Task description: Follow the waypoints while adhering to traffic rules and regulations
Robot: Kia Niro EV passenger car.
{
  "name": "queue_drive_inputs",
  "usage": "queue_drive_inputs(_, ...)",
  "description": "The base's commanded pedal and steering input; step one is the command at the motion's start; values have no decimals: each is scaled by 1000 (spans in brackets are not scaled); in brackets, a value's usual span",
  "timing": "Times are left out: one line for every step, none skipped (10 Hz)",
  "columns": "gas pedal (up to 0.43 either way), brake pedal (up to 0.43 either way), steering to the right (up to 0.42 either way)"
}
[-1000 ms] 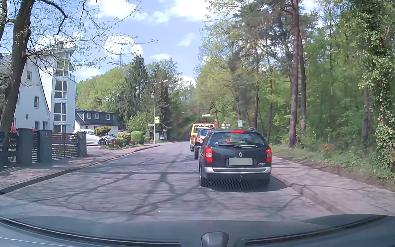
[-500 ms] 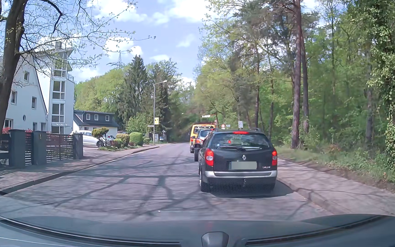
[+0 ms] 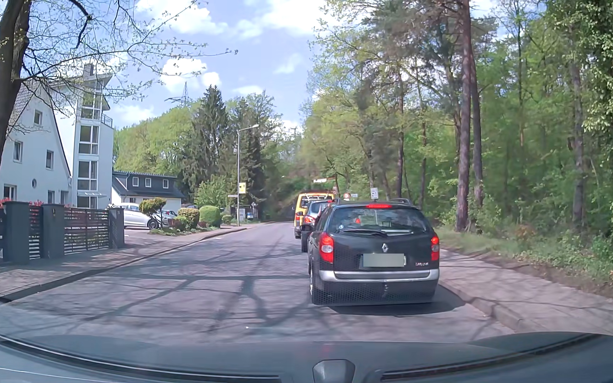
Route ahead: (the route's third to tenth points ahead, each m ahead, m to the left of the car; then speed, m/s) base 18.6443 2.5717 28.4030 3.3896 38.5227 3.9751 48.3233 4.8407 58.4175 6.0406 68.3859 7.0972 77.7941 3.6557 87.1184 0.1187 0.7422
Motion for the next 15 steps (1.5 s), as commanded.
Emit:
queue_drive_inputs(0,116,-1)
queue_drive_inputs(0,116,-1)
queue_drive_inputs(0,122,-1)
queue_drive_inputs(0,122,-1)
queue_drive_inputs(0,122,-1)
queue_drive_inputs(0,122,-1)
queue_drive_inputs(0,122,-1)
queue_drive_inputs(0,116,-1)
queue_drive_inputs(0,110,-1)
queue_drive_inputs(0,110,-1)
queue_drive_inputs(0,79,-1)
queue_drive_inputs(0,67,-2)
queue_drive_inputs(0,67,-2)
queue_drive_inputs(0,79,-2)
queue_drive_inputs(0,98,-2)
